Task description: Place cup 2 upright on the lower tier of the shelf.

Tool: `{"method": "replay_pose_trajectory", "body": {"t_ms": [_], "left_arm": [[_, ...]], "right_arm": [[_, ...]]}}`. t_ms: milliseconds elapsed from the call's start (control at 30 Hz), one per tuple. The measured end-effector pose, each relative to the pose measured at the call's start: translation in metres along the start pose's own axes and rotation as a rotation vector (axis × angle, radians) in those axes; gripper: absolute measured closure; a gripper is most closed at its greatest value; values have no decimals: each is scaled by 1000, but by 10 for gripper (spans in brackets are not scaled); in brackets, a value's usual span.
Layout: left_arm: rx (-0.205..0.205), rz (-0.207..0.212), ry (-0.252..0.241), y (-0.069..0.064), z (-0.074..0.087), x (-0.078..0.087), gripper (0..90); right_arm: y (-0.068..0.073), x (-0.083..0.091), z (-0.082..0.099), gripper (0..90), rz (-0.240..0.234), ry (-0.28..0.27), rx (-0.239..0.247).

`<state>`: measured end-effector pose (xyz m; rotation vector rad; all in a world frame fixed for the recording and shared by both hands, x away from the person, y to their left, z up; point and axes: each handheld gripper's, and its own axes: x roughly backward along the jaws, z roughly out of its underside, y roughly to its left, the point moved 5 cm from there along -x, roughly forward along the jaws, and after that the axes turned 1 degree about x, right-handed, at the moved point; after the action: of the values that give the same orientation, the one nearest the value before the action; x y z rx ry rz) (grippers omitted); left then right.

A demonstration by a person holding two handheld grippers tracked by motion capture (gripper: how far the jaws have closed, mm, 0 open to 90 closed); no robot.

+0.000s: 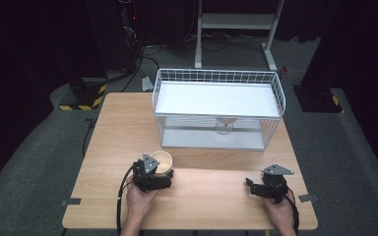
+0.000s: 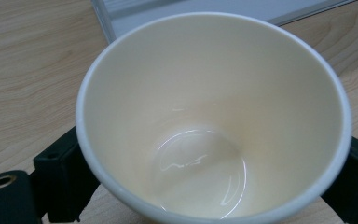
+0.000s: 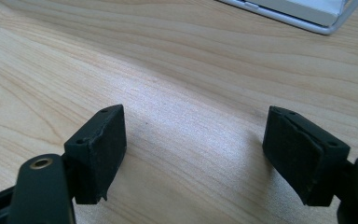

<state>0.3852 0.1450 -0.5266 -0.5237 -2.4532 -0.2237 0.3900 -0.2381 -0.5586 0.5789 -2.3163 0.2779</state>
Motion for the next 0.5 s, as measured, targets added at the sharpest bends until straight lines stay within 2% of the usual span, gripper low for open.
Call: {"method": "replay_pose_trajectory", "body": {"t_ms": [500], "left_arm": [[12,-10,4,-1,0,-5,79]], "right_arm": [[0,0,0,217,1,1,-3]]}}
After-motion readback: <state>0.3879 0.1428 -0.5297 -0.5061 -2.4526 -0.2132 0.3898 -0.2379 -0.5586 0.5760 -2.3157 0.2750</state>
